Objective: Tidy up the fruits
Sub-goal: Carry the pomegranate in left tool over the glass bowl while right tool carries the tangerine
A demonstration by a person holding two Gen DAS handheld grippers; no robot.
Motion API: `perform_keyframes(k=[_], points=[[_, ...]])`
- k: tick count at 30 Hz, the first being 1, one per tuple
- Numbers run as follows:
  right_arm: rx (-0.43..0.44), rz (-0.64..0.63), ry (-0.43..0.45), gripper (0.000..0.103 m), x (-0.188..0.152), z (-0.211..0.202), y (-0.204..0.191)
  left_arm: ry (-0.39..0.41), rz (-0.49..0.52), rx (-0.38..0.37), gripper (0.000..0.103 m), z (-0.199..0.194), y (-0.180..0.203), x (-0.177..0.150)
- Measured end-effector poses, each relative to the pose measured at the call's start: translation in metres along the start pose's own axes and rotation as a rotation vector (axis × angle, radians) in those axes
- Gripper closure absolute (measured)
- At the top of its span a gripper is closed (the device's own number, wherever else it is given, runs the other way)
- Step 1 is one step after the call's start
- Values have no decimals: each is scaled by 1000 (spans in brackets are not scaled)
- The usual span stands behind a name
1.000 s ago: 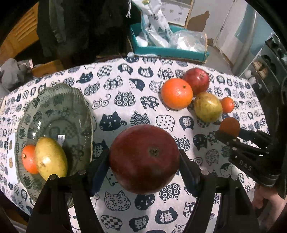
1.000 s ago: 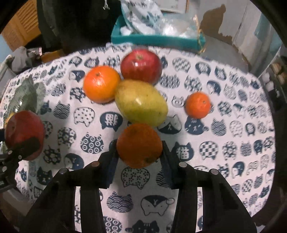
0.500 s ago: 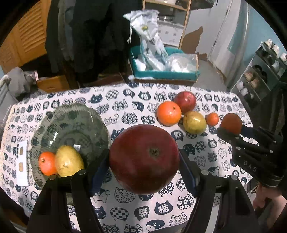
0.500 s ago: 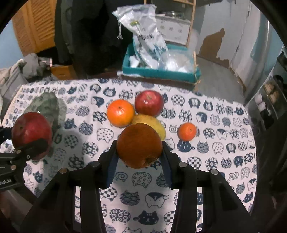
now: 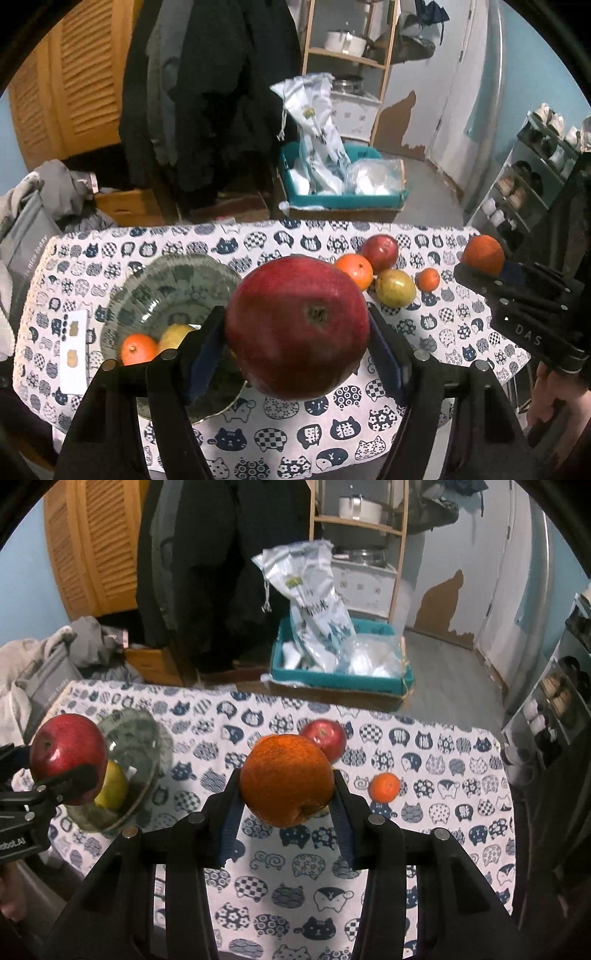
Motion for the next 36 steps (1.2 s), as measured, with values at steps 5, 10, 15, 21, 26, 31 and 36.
perform_keyframes(k=[5,10,15,21,26,31,36], points=[[20,-10,35,60,11,-15,-10,24,-7,4,28,-13,-9,5],[40,-31,64,60,20,-27,-25,44,-25,14,28,-22,-21,7],[59,-47,81,60,29,-31,-40,62,-45,30,28,-30,-36,8],[78,-65,84,60,39,-28,-59,76,-63,62,28,-38,-60,9],[97,-81,79,60,48,-21,-80,69,-80,94,28,-39,-84,10],[133,-98,66,60,55,-10,-104,58,-97,109,28,-37,-109,14],[166,-124,39,60,59,8,-132,46,-103,140,28,-29,-132,16]])
Point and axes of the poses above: each gripper's, at about its wrist camera, not at the fingertips, and z roughly the way its jaws point, y to its right, x to its top, the point moved 7 cm from there along z, roughly the way its jaws point, and after that the axes turned 3 degrees about -x, right-handed, at the moved point
